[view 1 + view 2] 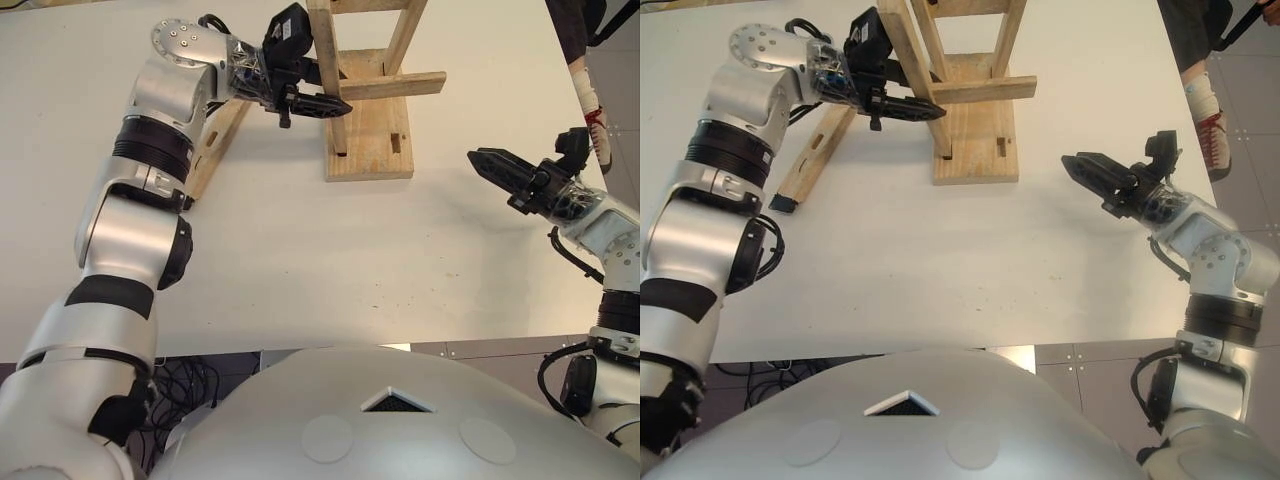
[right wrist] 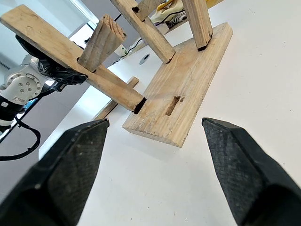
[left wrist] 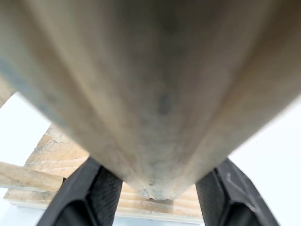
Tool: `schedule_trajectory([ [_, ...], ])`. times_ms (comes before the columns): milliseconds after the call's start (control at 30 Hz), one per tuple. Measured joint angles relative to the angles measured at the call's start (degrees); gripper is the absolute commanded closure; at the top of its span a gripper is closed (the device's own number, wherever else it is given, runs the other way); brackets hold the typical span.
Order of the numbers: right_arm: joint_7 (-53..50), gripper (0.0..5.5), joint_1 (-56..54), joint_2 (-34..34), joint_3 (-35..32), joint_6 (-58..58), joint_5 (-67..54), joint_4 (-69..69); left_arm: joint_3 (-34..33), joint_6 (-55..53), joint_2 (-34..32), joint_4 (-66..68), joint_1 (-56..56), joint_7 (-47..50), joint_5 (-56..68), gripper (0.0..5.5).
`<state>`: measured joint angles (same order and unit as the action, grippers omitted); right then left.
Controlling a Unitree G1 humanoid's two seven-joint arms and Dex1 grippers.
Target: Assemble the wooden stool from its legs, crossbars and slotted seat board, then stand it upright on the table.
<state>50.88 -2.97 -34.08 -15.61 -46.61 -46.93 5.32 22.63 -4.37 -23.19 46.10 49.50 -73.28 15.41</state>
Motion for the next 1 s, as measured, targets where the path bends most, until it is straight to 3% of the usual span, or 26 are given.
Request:
schedule_trajectory([
  [333, -0.6, 1.87, 1.0, 0.0, 0.0, 0.3, 0.1, 0.0, 3.0, 2.1, -3.8, -12.3, -5.8, 3.9, 0.1, 3.49],
  [533, -1.3, 1.87, 2.3, 0.6, 0.0, 1.3, 0.1, -0.1, 3.0, 1.1, -3.8, -12.5, -6.1, 4.2, 1.1, 3.49],
  [633, -1.9, 1.87, 2.3, 2.4, 0.1, 1.6, 0.1, -0.2, 5.2, -2.6, -3.6, -9.7, -8.2, 5.8, -1.3, 2.77],
  [767, -4.5, 1.87, 3.2, 6.6, -0.5, 4.3, 0.6, -1.3, 8.3, -9.8, -3.5, -9.1, -14.4, 8.3, -5.8, 2.27],
  [1000, -6.2, 1.87, 7.0, 8.9, -0.2, 5.3, 0.4, -3.5, 0.8, -18.6, -8.2, -22.3, -20.7, 12.7, -6.5, 1.51],
])
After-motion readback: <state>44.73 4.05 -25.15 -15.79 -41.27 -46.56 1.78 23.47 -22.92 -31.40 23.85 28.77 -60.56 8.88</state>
